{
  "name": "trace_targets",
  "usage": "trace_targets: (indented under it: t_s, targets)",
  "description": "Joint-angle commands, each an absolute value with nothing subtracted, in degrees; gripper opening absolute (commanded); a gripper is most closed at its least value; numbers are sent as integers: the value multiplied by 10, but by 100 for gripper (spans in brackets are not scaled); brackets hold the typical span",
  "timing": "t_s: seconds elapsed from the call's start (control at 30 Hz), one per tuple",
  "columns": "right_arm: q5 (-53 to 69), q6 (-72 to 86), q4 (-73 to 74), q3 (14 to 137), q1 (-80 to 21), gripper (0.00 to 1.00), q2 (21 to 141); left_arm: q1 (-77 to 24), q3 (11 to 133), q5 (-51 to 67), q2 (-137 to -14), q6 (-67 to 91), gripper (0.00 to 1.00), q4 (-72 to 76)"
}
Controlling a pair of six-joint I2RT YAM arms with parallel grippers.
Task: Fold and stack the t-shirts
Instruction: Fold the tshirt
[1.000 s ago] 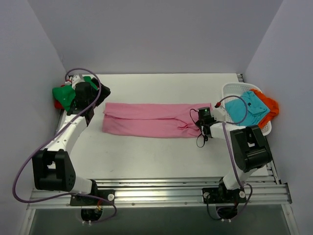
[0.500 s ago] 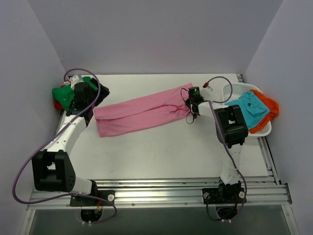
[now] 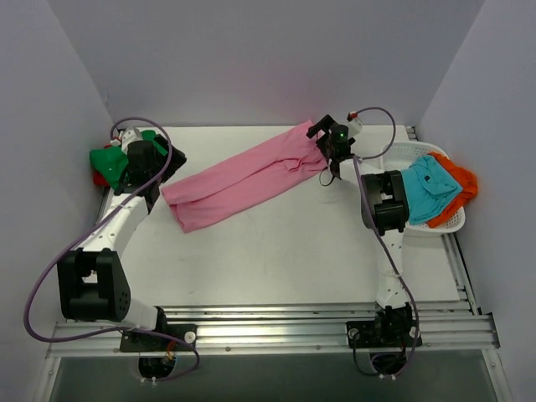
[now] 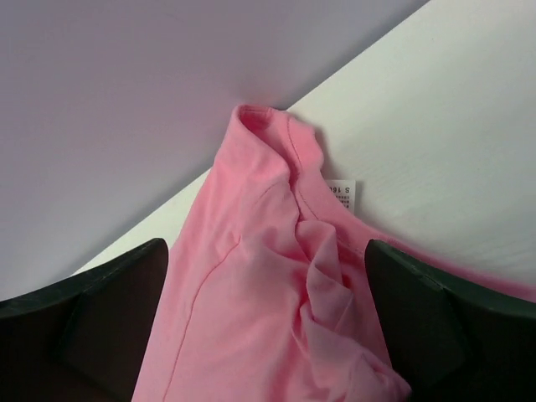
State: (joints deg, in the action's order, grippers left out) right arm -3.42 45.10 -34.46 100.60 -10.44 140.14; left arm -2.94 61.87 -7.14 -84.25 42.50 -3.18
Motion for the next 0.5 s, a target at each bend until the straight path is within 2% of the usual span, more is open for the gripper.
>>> trace_targets:
  t_s: [0.0, 0.17, 0.27, 0.3, 0.4, 0.47]
  targets:
    - [-40, 388, -398, 970, -104, 100, 1315, -27, 638, -69, -835, 412, 95, -5]
    - [-109, 353, -382, 856, -112, 100, 1145, -27, 630, -67, -820, 412, 95, 11]
    - [-200, 397, -367, 741, -153, 100, 1038, -25, 622, -68, -810, 413, 95, 13]
    - [-223, 410, -367, 678, -196, 100, 997, -25, 621, -68, -808, 413, 95, 12]
    - [-315, 452, -355, 599, -289, 100, 957, -25, 620, -67, -803, 413, 95, 7]
    - [-371, 484, -332, 587, -386, 100, 961, -24, 626, -65, -803, 413, 95, -19]
